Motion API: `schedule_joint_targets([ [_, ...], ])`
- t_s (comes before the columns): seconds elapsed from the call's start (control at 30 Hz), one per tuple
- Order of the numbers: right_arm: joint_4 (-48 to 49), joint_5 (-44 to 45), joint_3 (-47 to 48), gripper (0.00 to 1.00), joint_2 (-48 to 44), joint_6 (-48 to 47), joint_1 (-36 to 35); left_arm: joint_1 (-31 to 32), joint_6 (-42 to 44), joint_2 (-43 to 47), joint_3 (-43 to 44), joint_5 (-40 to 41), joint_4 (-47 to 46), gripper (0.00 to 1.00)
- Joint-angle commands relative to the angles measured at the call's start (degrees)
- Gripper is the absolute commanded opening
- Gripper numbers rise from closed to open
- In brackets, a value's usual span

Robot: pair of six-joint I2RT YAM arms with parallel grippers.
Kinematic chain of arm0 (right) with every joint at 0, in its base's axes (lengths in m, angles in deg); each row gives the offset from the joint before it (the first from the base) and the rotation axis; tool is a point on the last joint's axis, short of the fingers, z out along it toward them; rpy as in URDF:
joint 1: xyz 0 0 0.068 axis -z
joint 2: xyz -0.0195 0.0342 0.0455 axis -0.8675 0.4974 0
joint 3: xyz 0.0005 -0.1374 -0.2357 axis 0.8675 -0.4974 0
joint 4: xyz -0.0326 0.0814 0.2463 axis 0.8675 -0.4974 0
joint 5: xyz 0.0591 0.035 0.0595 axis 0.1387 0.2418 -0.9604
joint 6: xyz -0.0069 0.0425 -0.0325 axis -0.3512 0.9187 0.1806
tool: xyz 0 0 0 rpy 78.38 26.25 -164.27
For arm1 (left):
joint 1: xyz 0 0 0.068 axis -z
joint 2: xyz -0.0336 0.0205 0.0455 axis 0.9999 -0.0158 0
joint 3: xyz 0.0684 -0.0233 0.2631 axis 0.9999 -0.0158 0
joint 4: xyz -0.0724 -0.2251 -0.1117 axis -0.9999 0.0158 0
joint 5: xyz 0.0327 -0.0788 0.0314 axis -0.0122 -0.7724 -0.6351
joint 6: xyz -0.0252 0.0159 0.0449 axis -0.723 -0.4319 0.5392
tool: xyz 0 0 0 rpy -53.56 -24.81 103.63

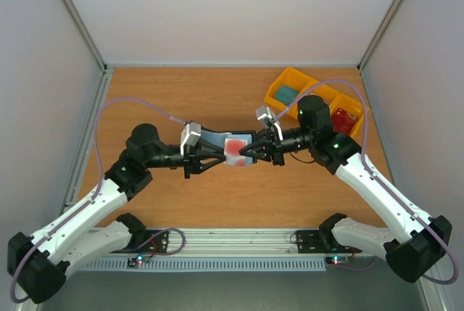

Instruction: Take the credit cards out of the card holder

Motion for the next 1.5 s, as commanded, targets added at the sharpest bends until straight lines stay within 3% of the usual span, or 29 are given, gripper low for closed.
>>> schedule_joint_targets([
  [0.0,9.1,-4.02,0.2,0.01,1.39,5.3,-0.99,0.29,-4.07,-2.39,-2.34,2.95,-10.51,0.24],
  [0.13,9.14,-2.83,0.15,0.01,1.66,4.19,-2.26,1.48,-4.87,-2.99,-2.14,4.25,-11.14,0.22],
  [0.27,7.38,-3.1,0.12,0.01,1.75,2.86,-2.33,1.62,-3.66,-2.63,-1.85,4.39,-10.59,0.01],
  [0.4,0.76,-2.0,0.97,0.06,1.78,-2.03,-2.22,1.53,-3.54,-1.75,-1.58,4.7,-9.11,0.0],
  [0.6,-1.83,-3.22,0.91,0.3,1.32,-3.56,-1.71,0.07,-6.73,-0.76,-3.0,5.01,-10.53,0.0],
  [0.83,-7.09,-2.99,0.77,0.33,-0.4,-7.04,-0.86,-1.22,-9.63,0.06,-3.39,4.12,-12.5,0.0],
  [1.03,-7.63,-3.02,1.32,0.17,-0.25,-7.31,-0.54,-1.42,-10.46,0.48,-4.05,3.89,-13.1,0.0],
  [1.23,-9.65,-3.07,2.0,0.17,0.21,-8.87,0.4,-1.63,-8.84,0.79,-4.11,2.07,-13.34,0.0],
  [1.37,-9.56,-4.01,2.54,0.03,1.14,-8.79,0.46,-1.72,-7.65,0.36,-4.27,0.44,-13.99,0.0],
  [1.47,-10.76,-4.25,3.31,0.01,2.28,-9.52,0.42,-1.71,-7.54,0.1,-3.92,0.37,-13.72,0.04],
])
